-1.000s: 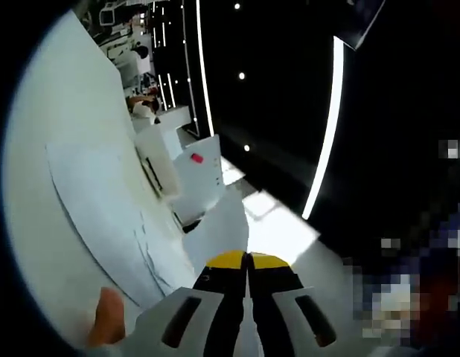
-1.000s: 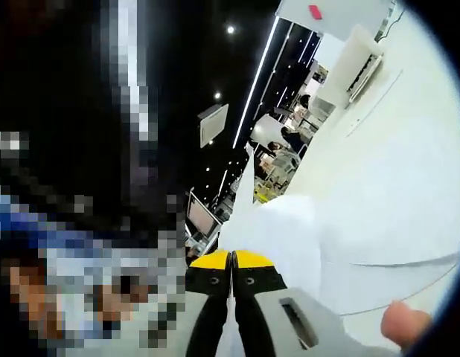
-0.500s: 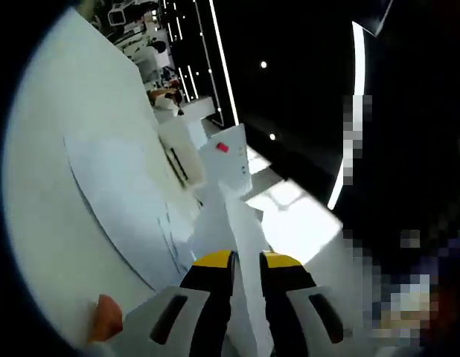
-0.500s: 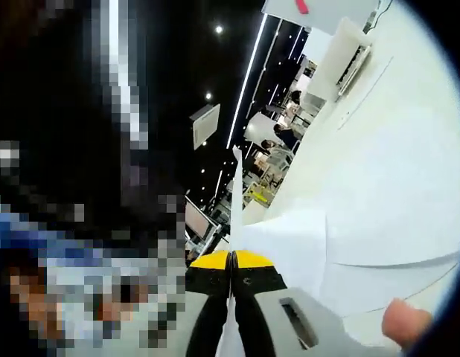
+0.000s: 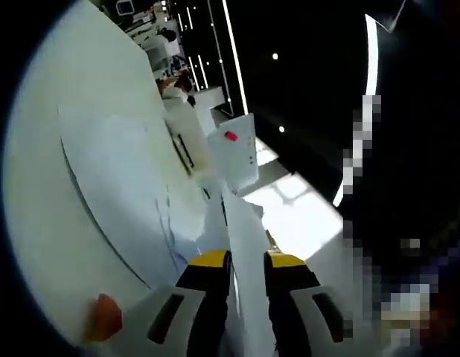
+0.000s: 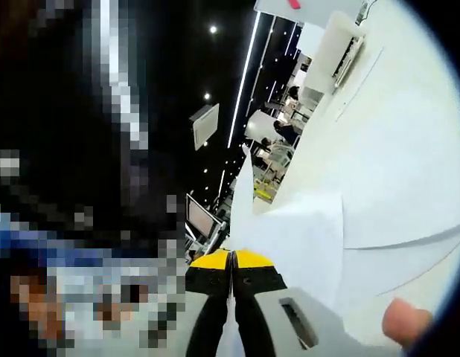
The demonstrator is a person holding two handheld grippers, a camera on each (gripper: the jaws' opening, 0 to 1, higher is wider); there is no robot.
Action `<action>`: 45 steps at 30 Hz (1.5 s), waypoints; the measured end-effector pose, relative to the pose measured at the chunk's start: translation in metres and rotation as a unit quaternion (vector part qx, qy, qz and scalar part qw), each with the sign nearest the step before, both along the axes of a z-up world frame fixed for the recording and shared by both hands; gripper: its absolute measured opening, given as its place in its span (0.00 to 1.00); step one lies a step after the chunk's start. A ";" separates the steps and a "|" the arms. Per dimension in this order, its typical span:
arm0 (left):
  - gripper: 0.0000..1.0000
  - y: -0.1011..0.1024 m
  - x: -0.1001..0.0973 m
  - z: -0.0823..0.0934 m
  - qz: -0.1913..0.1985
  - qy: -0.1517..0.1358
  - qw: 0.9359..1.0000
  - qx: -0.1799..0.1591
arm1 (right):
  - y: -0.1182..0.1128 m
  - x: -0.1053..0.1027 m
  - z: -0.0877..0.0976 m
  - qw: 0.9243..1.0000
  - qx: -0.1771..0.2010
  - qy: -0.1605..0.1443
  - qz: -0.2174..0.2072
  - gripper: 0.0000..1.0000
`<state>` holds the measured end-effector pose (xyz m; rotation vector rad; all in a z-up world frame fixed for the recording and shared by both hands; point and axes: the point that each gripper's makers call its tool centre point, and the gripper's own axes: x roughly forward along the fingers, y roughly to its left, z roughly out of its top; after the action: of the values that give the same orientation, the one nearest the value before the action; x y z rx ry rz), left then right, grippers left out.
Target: Organize the stack of printing papers by aligning and flattening the scattered papers on the table
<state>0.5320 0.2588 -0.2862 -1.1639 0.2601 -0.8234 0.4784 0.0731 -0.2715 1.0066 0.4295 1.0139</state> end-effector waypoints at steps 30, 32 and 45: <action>0.05 -0.017 -0.005 0.009 -0.014 -0.030 0.999 0.018 | -0.025 -0.008 -0.020 0.992 -0.095 -0.044 -0.075 0.26; 0.05 -0.016 -0.010 0.016 -0.020 -0.050 0.998 0.013 | -0.030 -0.004 -0.018 0.992 -0.095 -0.048 -0.074 0.31; 0.05 -0.020 -0.050 0.064 -0.066 -0.183 0.981 -0.027 | -0.009 0.017 -0.016 0.994 -0.095 -0.057 0.012 0.30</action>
<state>0.4825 0.2386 -0.2225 -1.0298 0.0113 -1.1485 0.4956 0.0636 -0.2876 0.7703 0.4368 1.0260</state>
